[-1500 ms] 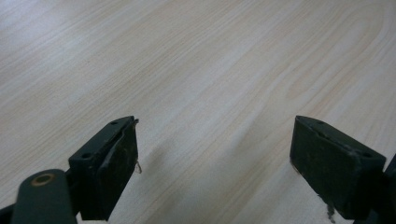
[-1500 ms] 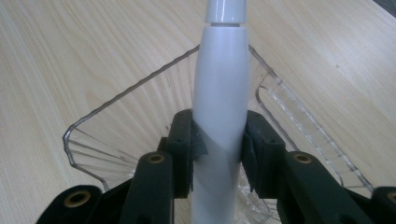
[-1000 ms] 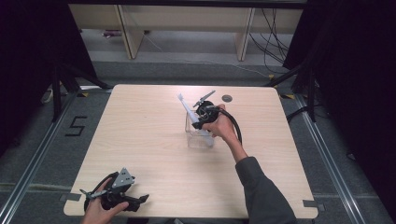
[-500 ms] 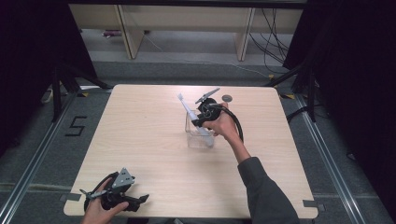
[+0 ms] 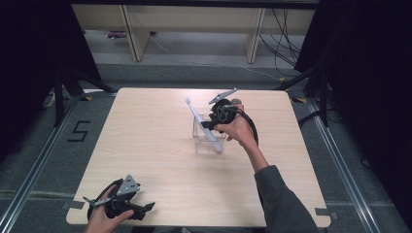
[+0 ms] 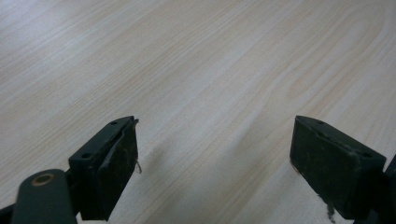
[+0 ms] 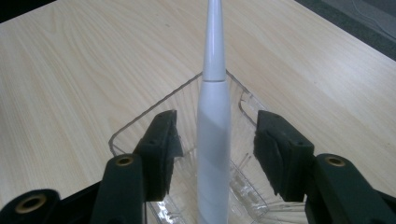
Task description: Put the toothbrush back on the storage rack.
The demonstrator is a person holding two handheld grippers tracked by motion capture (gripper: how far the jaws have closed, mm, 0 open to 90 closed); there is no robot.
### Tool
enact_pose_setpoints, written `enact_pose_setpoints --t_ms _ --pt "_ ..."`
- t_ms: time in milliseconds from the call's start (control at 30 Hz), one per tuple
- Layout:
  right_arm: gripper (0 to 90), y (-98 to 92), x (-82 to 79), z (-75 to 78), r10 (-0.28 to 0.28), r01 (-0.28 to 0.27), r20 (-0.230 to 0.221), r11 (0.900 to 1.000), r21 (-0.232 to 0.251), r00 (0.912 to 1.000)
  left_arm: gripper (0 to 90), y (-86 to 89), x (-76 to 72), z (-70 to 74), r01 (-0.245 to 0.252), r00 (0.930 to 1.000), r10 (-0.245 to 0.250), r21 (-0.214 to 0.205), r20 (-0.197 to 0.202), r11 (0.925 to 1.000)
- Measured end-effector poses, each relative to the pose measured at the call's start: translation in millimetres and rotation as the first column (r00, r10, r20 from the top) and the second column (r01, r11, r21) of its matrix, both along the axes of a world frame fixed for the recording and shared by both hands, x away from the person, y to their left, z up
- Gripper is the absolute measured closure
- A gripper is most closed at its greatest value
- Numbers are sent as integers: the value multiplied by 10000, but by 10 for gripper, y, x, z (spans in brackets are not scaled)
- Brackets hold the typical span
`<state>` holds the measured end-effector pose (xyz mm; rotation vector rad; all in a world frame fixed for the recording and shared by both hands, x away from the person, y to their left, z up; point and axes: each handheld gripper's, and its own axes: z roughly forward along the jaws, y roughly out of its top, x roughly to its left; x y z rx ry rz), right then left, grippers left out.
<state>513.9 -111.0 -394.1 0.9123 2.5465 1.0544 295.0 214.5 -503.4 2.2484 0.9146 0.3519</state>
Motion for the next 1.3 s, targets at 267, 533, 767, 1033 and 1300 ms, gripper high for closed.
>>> enact_pose_setpoints --t_ms 267,533,767,1033,1300 --pt "436 -58 -70 99 -15 13 81 9997 248 10000 149 0 0 0 8 10000 -8 9 4 10000" --pt "431 -88 -101 133 28 -37 280 9995 318 9996 149 10 11 -1 83 10000 -83 58 50 9999" --pt "429 -129 -141 173 -135 125 210 9988 476 9997 149 7 4 6 67 10000 -67 90 26 9999" --pt "407 -230 -228 229 -129 90 369 9946 1031 9992 149 13 8 4 62 10000 -62 138 25 9999" --pt "402 -381 -264 243 -94 44 435 9934 1148 9990 149 10 3 3 44 10000 -43 125 -28 9999"
